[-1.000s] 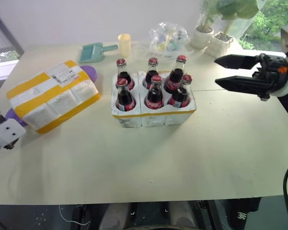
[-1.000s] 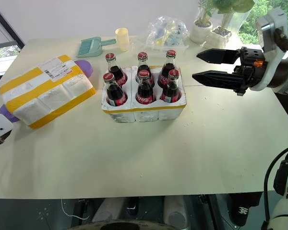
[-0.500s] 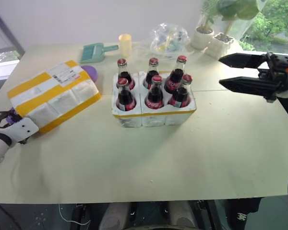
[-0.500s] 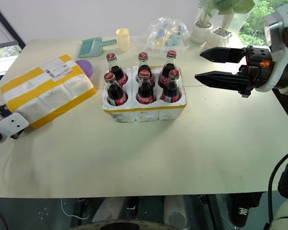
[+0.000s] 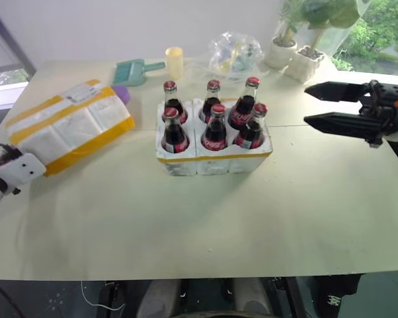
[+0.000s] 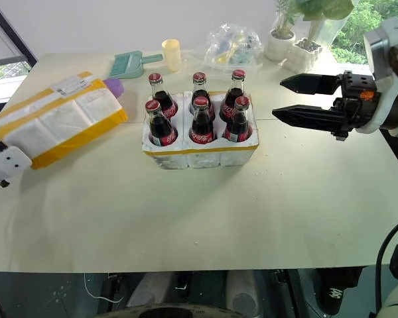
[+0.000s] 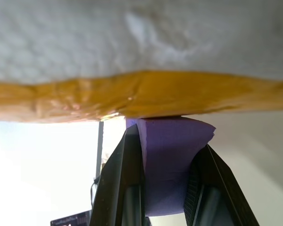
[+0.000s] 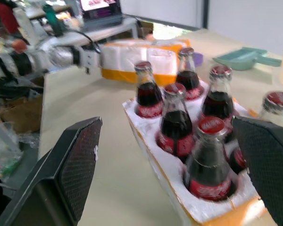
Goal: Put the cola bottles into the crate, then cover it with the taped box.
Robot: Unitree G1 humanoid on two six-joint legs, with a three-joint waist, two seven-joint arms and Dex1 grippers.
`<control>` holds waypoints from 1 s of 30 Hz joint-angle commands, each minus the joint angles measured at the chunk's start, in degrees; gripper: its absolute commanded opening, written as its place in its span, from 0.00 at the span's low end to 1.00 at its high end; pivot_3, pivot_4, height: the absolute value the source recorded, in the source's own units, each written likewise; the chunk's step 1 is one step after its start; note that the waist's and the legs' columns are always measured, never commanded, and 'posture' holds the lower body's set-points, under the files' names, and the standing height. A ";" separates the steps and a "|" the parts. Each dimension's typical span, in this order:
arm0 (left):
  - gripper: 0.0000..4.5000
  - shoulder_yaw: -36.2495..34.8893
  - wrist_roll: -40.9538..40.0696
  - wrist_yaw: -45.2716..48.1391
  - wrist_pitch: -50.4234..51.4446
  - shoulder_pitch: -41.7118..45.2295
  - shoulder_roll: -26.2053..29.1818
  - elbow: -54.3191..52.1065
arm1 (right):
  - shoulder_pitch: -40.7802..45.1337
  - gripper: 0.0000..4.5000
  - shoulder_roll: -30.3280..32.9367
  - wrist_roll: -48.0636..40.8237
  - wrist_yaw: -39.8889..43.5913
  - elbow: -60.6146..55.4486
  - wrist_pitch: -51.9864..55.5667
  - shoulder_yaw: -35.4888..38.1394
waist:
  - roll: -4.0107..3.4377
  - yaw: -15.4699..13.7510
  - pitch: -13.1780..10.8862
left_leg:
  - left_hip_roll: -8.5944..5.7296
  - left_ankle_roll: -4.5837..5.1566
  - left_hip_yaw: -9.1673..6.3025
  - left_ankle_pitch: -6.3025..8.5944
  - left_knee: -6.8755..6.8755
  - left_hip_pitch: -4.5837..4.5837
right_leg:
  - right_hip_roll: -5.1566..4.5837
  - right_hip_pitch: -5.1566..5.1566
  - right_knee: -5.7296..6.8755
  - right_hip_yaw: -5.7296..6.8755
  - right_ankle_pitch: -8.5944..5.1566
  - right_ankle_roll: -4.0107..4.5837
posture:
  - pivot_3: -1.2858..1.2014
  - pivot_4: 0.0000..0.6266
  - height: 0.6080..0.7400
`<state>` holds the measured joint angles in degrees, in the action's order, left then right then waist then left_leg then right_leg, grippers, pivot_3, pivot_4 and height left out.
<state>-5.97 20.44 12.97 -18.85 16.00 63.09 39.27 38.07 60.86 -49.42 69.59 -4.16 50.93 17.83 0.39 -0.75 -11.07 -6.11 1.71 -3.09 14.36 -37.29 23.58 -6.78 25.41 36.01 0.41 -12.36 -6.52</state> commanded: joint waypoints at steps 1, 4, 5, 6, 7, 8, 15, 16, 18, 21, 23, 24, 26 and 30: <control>0.09 -5.25 -4.57 2.84 2.13 4.78 4.22 -7.45 | 0.36 1.00 1.83 1.43 0.22 0.43 -2.07 1.33 | 0.05 -0.11 0.02 | -0.01 0.00 0.00 0.00 -0.04 0.00 | 0.00 -0.01 0.00 0.00 0.00 0.00 | 0.52 0.24 1.00; 0.09 -5.74 -7.19 6.86 4.45 9.64 4.86 -13.69 | -0.31 1.00 1.96 1.53 0.39 0.76 -2.17 1.84 | 0.07 -0.07 0.04 | -0.02 0.00 -0.01 0.00 -0.06 0.00 | -0.01 -0.04 -0.01 0.01 0.00 0.00 | 0.52 0.24 1.00; 0.09 -5.54 -7.98 8.14 5.42 11.72 4.71 -15.62 | -0.58 1.00 1.91 1.61 0.24 0.82 -2.21 1.95 | 0.07 -0.04 0.04 | -0.02 0.00 -0.01 0.00 -0.06 0.00 | -0.01 -0.04 -0.01 0.01 0.00 0.00 | 0.52 0.24 1.00; 0.09 -5.34 -8.75 9.37 6.41 13.75 4.35 -17.17 | -0.80 1.00 1.80 1.67 0.06 0.87 -2.18 2.04 | 0.07 0.00 0.04 | -0.02 0.01 -0.01 0.00 -0.05 0.00 | 0.00 -0.04 -0.01 0.02 0.00 0.00 | 0.52 0.24 1.00; 0.09 -4.90 -9.56 10.61 7.79 16.42 3.78 -18.99 | -1.16 1.00 1.64 1.85 -0.13 0.86 -2.34 2.08 | 0.07 0.07 0.04 | -0.02 0.01 0.00 0.00 -0.05 0.00 | 0.00 -0.04 -0.01 0.02 0.00 0.00 | 0.52 0.24 1.00; 0.09 -4.43 -10.22 11.72 8.81 18.64 3.21 -20.58 | -1.51 1.00 1.49 2.07 -0.32 0.80 -2.57 2.10 | 0.07 0.08 0.04 | -0.02 0.02 0.01 -0.01 -0.04 0.00 | 0.01 -0.03 0.00 0.02 0.00 0.00 | 0.52 0.24 1.00; 0.09 3.33 -12.09 23.13 16.38 28.86 -2.39 -37.14 | -3.06 1.00 0.86 2.18 -1.79 0.30 -2.85 3.00 | 0.07 0.17 0.04 | -0.04 0.03 0.04 -0.02 -0.11 0.00 | 0.05 -0.07 0.03 0.07 0.00 -0.02 | 0.52 0.24 1.00; 0.09 4.16 -12.06 24.00 17.80 29.64 -3.27 -38.86 | -3.15 1.00 0.68 1.97 -2.11 0.28 -2.68 3.09 | 0.07 0.29 0.04 | -0.04 0.04 0.04 -0.02 -0.11 0.00 | 0.06 -0.07 0.03 0.07 0.00 -0.02 | 0.52 0.24 1.00; 0.09 7.10 -11.46 27.06 20.00 30.93 -4.68 -43.42 | -3.67 1.00 0.36 2.00 -2.79 0.07 -2.78 3.22 | 0.09 0.40 0.03 | -0.02 0.04 0.04 -0.02 -0.11 0.00 | 0.09 -0.05 0.06 0.06 0.00 -0.02 | 0.52 0.24 1.00; 0.09 10.17 -9.20 30.66 21.15 31.55 -5.05 -47.47 | -4.63 1.00 0.41 1.50 -3.12 -0.64 -2.64 3.98 | 0.12 0.33 0.01 | -0.02 0.03 0.04 -0.03 -0.14 0.00 | 0.11 -0.07 0.07 0.07 0.00 -0.02 | 0.52 0.24 1.00; 0.09 11.37 -6.62 31.33 19.48 31.39 -4.32 -48.05 | -5.16 1.00 0.32 1.08 -3.68 -0.83 -2.40 4.65 | 0.12 0.35 0.01 | -0.03 0.05 0.06 -0.03 -0.16 0.00 | 0.11 -0.07 0.06 0.06 0.00 -0.02 | 0.52 0.24 1.00; 0.09 12.13 -5.06 31.69 18.84 31.28 -3.92 -48.33 | -5.51 1.00 0.25 0.96 -4.00 -0.76 -2.37 5.10 | 0.12 0.33 0.01 | -0.03 0.05 0.06 -0.03 -0.15 0.00 | 0.10 -0.07 0.06 0.06 0.00 -0.02 | 0.52 0.24 1.00; 0.09 12.71 -3.42 32.22 17.72 30.96 -3.65 -48.54 | -6.16 1.00 0.18 0.69 -4.49 -0.81 -2.42 5.57 | 0.12 0.27 0.01 | -0.01 0.04 0.06 -0.03 -0.16 0.00 | 0.12 -0.07 0.07 0.06 0.00 -0.02 | 0.52 0.24 1.00; 0.09 13.17 0.39 32.58 16.27 29.26 -2.92 -49.99 | -6.69 1.00 -0.13 0.52 -5.34 -0.98 -2.81 5.99 | 0.12 0.17 0.01 | -0.02 0.05 0.06 -0.03 -0.18 0.00 | 0.12 -0.08 0.07 0.06 0.00 -0.02 | 0.52 0.24 1.00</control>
<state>7.90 18.47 45.88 -1.19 45.16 58.61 -9.01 30.96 60.66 -47.73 64.62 -3.32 48.56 21.29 0.50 -0.58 -11.06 -6.13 1.77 -3.04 14.33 -37.48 23.58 -6.66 25.32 36.08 0.47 -12.36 -6.54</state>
